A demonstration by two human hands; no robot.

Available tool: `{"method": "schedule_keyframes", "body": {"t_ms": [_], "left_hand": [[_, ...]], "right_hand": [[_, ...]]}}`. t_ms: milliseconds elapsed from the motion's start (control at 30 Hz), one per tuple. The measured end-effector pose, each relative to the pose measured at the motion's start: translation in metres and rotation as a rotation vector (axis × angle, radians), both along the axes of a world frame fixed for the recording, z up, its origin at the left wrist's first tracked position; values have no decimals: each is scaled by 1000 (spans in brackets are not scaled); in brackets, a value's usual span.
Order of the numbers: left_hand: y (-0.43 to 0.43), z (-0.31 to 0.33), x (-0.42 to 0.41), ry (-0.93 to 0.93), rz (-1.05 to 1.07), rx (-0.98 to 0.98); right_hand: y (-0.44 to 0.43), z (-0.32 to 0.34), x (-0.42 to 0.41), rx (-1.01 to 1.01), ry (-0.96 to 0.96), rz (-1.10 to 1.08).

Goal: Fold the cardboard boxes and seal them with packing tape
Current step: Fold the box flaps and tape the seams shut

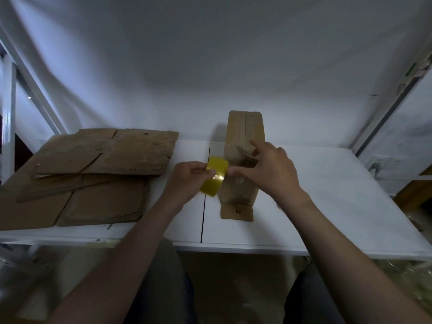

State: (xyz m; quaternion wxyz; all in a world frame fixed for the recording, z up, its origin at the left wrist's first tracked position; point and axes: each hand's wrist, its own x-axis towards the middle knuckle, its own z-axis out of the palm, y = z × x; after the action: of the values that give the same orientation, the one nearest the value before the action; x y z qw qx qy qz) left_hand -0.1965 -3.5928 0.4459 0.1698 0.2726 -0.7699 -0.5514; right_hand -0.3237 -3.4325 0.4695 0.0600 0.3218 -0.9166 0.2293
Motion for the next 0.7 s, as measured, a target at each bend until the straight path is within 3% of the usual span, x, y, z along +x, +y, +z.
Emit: {"method": "schedule_keyframes", "body": {"t_ms": [133,233,333,600,700], "left_hand": [[-35,-25,-13,-198,-44,-295],[-55,-56,-27,-430,-86,-601],[-60,-85,-39,-558,-72,-756],[-53,-131,-59,-804,-162,-712],[-46,-106,-69,-556,-13,-567]], "right_hand": [[8,-22,-25,12,54,-120],[4,-40,-36,-34,-54,-132],[4,-53,-39,-132,-52,-122],[8,-67,-47,-224,3,-97],[5,-75,-49,-199,92,-75]]}}
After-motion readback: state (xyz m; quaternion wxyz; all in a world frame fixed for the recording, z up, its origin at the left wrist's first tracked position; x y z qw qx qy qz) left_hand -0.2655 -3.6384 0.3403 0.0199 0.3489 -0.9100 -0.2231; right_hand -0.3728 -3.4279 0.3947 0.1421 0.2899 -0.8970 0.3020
